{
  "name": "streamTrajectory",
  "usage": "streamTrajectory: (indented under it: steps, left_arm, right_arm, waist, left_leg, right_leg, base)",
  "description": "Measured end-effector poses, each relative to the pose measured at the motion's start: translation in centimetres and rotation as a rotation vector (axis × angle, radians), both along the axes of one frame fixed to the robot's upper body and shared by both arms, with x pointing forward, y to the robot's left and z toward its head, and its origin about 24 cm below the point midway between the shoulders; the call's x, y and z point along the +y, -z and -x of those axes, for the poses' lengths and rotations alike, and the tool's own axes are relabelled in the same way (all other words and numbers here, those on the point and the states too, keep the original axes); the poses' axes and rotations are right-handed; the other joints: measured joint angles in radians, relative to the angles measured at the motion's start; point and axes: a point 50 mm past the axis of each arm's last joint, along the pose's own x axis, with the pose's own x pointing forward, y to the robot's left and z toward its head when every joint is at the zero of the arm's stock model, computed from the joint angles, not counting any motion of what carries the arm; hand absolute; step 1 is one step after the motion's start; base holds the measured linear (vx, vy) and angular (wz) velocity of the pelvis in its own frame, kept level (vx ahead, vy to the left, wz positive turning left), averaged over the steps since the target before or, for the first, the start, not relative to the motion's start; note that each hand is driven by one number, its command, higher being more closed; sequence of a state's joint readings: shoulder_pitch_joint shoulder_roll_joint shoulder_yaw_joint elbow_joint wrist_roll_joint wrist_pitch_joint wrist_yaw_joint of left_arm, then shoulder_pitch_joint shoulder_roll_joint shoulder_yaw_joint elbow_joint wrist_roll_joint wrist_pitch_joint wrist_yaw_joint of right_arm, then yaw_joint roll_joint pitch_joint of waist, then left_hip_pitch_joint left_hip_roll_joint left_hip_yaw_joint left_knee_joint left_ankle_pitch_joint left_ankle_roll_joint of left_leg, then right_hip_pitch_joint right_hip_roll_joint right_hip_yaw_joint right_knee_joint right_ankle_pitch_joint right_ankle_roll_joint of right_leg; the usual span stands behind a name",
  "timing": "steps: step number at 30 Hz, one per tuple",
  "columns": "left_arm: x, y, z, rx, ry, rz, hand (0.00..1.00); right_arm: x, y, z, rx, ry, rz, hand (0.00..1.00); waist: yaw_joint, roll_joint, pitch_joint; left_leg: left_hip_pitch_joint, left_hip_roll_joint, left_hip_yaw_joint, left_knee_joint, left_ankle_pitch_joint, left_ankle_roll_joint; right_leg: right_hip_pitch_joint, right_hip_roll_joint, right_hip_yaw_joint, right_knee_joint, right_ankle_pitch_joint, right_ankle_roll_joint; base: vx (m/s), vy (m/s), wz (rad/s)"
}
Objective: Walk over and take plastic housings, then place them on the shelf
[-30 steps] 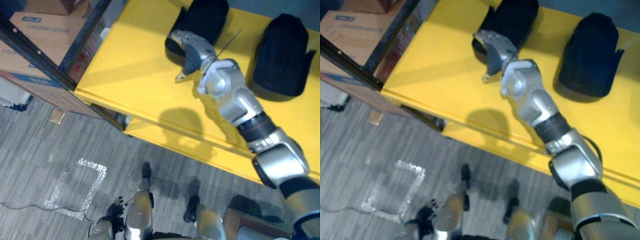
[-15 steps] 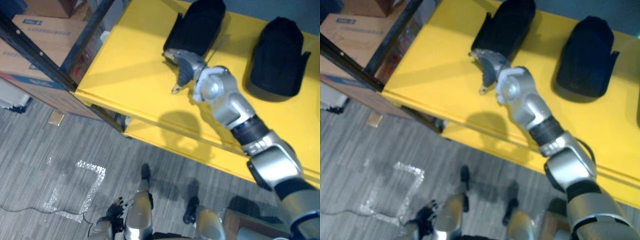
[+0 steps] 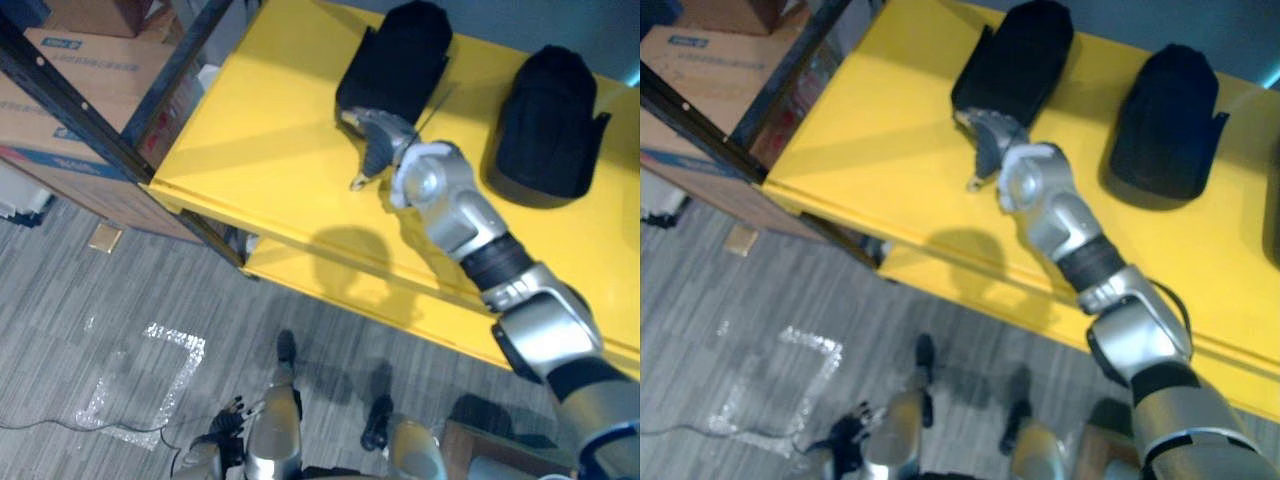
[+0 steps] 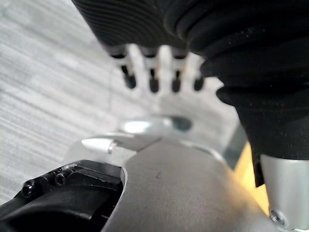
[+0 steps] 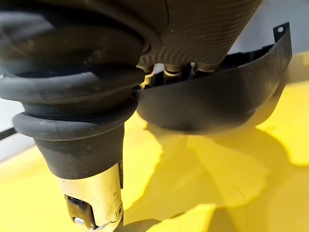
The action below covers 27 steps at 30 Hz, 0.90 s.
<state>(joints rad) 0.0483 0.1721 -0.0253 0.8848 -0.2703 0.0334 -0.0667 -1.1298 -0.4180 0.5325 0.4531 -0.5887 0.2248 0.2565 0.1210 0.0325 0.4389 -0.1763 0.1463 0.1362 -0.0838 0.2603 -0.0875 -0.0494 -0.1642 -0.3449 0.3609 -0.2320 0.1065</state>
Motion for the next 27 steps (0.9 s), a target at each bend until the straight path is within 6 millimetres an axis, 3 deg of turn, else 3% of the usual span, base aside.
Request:
streamTrajectory:
  steps: [4, 17, 27]
  left_arm:
    - [0.4, 0.0, 0.2, 0.021, 0.022, -0.017, 0.0]
    - [0.4, 0.3, 0.5, 0.051, 0.026, -0.022, 0.0]
    - [0.5, 0.4, 0.6, 0.065, 0.02, -0.028, 0.0]
  right_arm:
    - [0.0, 1.3, 0.1, 0.057, -0.028, 0.018, 0.0]
    - [1.0, 3.6, 1.0, 0.143, -0.107, 0.113, 0.0]
    - [1.4, 4.2, 1.2, 0.127, -0.117, 0.092, 0.0]
  waist:
    - [0.0, -0.022, -0.034]
    - [-0.006, -0.026, -0.047]
    - [-0.006, -0.029, -0.049]
  left_leg:
    - [0.005, -0.001, 0.011, 0.0, 0.0, 0.0]
    - [0.025, 0.002, 0.012, 0.0, -0.007, 0.002]
    - [0.032, 0.001, 0.013, 0.0, -0.007, 0.003]
  right_leg:
    - [0.003, -0.001, 0.008, -0.009, 0.002, 0.002]
    - [0.036, 0.008, 0.011, -0.049, 0.027, 0.009]
    - [0.05, 0.01, 0.011, -0.064, 0.033, 0.01]
  base:
    - [0.02, -0.011, -0.05]
    - [-0.01, -0.007, -0.01]
    - [0.0, 0.0, 0.0]
